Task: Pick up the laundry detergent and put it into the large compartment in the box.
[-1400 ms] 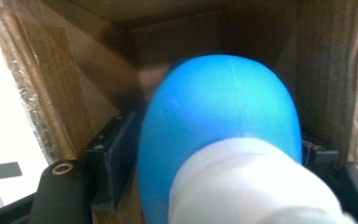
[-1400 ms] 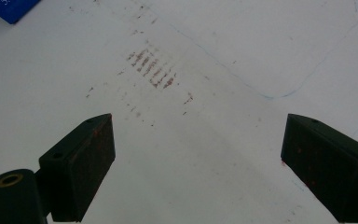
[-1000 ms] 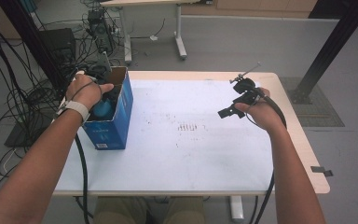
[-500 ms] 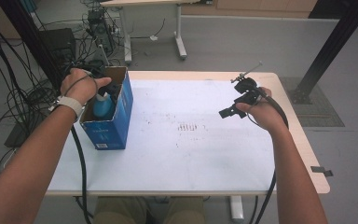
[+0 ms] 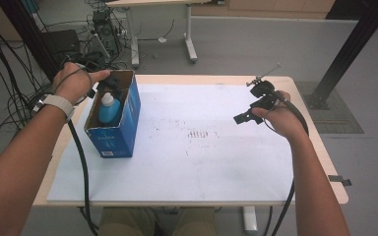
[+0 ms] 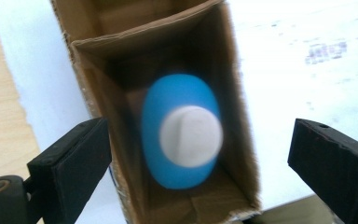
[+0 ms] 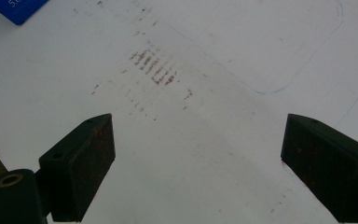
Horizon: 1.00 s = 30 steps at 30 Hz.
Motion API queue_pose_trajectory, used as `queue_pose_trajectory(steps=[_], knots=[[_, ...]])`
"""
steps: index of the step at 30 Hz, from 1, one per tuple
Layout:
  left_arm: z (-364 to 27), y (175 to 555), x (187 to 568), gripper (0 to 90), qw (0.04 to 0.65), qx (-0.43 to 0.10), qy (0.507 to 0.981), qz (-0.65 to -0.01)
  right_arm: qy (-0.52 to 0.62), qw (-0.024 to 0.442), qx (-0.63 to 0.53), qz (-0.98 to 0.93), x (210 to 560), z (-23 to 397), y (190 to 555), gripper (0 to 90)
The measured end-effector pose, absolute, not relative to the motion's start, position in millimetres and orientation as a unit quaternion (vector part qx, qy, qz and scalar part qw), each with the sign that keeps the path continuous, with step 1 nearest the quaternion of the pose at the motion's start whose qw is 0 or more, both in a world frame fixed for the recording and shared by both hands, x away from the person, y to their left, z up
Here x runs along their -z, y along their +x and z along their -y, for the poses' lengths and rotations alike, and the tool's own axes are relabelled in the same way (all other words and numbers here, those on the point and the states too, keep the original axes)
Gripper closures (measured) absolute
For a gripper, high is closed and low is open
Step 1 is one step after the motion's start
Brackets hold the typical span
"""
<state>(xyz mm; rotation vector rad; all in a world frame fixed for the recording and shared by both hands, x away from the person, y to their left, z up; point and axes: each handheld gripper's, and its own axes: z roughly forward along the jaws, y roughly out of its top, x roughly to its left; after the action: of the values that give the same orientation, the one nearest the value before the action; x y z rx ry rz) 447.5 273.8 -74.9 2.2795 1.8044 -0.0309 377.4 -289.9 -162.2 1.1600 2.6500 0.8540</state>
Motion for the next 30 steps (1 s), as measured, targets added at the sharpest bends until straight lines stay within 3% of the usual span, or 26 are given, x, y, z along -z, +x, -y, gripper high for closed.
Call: queue_pose_trajectory(steps=[20,30], knots=[[-240.8,427.1,-1.8,6.4,0.162,-0.015,0.842,-0.514,0.39,0.074,-0.287,-0.872,146.5,295.3,366.5,9.1],[-213.4,424.5,-21.2,6.0,0.162,-0.017,0.88,-0.446,0.397,0.073,-0.287,-0.869,143.7,299.2,362.1,9.1]])
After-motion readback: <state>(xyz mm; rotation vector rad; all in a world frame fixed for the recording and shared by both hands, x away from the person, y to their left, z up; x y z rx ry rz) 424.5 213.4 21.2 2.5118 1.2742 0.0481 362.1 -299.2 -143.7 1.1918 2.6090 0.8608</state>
